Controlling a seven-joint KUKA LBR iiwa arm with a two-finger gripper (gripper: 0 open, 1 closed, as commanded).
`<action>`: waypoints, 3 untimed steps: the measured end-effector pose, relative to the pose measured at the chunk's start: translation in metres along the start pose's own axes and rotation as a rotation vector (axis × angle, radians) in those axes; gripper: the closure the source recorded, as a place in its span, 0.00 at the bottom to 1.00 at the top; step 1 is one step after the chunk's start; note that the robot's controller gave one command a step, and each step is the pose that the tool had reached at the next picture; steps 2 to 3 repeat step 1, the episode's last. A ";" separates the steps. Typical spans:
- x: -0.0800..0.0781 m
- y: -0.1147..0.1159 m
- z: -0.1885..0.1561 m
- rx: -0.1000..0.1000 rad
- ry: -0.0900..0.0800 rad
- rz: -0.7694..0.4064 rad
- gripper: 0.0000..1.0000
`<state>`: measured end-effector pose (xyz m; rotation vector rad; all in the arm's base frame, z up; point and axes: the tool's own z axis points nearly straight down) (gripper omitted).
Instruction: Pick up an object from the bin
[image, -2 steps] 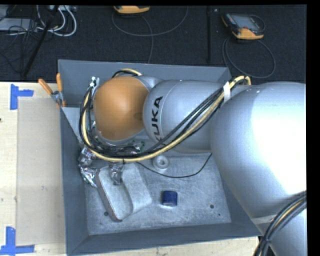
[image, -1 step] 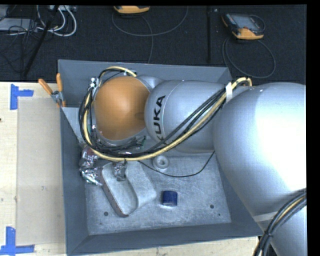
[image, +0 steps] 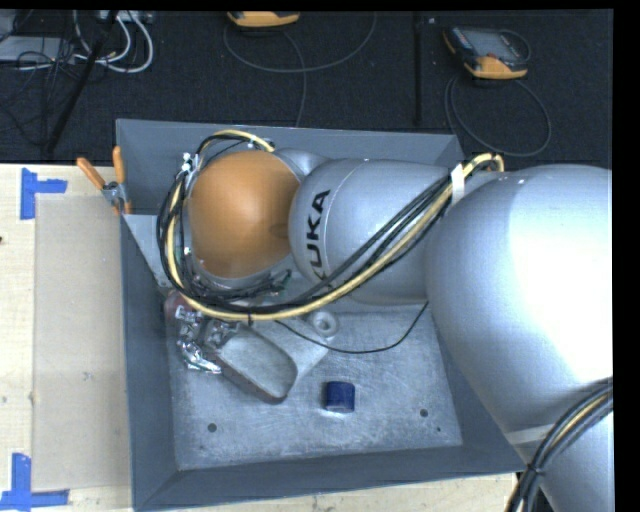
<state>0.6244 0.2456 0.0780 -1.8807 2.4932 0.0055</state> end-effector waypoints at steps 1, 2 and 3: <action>-0.003 -0.002 -0.055 -0.003 0.010 0.002 1.00; -0.003 -0.002 -0.055 -0.003 0.010 0.002 1.00; -0.003 -0.002 -0.055 -0.003 0.010 0.002 1.00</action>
Offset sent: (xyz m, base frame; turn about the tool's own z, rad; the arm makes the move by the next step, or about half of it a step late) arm 0.0000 -0.0002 0.0511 0.0001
